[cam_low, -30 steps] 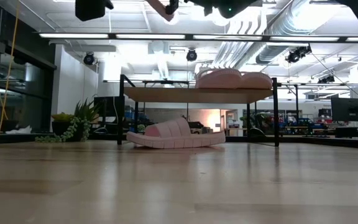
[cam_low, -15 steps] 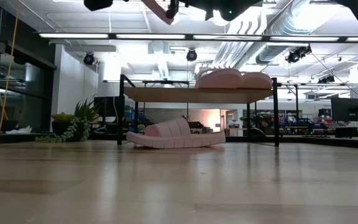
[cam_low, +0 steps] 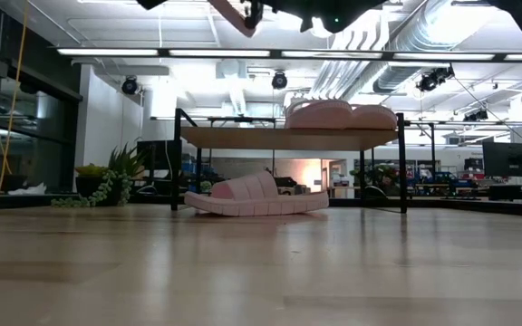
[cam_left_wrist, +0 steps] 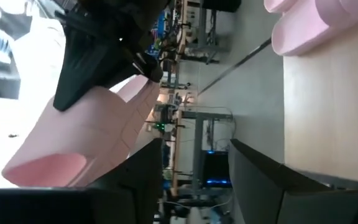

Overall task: Pick and place slides into the shelf
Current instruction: Put the pink slide on the shelf

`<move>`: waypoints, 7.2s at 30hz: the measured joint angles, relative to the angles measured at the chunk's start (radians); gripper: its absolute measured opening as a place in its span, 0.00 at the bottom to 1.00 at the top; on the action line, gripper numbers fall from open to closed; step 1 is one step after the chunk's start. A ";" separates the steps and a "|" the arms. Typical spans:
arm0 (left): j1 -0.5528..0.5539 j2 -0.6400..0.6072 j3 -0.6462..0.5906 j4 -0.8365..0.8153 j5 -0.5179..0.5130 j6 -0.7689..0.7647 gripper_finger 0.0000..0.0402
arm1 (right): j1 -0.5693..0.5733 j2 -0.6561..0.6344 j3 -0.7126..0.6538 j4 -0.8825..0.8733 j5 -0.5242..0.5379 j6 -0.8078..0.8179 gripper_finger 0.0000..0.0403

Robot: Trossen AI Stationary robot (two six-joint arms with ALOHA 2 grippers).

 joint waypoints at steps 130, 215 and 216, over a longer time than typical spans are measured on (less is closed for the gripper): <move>0.000 -0.117 0.000 0.124 1.684 -0.584 0.40 | 0.565 -0.071 0.004 -0.548 -0.896 -0.706 0.00; -0.065 -0.256 0.016 -0.253 1.361 -0.651 0.13 | 0.210 -0.297 0.003 -0.929 -0.621 -0.681 0.35; -0.065 -0.256 0.016 -0.268 1.319 -0.657 0.13 | 0.198 -0.319 0.003 -0.963 -0.583 -0.689 0.35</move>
